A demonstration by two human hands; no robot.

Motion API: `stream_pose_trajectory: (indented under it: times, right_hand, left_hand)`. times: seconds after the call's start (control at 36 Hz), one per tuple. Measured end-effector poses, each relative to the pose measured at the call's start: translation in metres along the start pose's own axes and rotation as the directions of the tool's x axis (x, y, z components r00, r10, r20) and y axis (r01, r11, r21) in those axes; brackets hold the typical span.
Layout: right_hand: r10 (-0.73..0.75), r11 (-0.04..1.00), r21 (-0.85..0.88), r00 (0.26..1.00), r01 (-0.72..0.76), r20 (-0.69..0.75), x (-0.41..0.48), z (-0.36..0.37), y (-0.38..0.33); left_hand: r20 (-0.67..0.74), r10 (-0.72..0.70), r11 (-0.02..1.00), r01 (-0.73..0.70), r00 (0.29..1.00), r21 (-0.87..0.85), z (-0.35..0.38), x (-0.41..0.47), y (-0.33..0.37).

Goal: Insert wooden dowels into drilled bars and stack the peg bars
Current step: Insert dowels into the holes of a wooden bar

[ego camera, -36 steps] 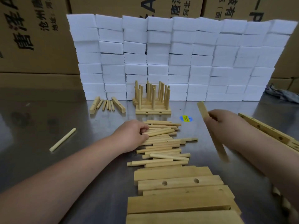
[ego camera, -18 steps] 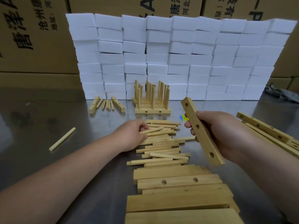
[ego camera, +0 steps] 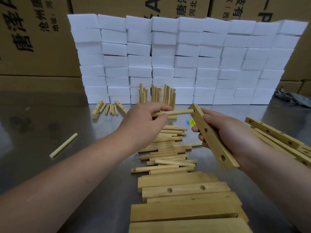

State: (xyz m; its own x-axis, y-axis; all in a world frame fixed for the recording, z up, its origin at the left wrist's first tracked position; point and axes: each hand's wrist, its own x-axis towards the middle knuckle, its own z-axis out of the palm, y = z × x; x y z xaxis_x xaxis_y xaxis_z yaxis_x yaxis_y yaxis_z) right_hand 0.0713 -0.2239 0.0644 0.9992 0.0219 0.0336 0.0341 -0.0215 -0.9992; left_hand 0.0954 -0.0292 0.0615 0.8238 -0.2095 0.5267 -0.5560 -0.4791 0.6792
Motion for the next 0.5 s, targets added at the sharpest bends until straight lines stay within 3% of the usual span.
stream_pose_trajectory:
  times: [0.33,0.5]
  right_hand:
    - [-0.088,0.996,0.018,0.994,0.087,0.066,-0.004,0.002,-0.003]
    - [-0.141,0.988,-0.053,0.989,0.143,0.04,-0.009,0.005,-0.003]
  left_hand:
    - [-0.079,0.014,0.997,-0.008,0.997,0.078,-0.005,-0.003,0.011]
    - [-0.094,0.025,0.995,-0.015,0.995,0.103,-0.006,-0.003,0.013]
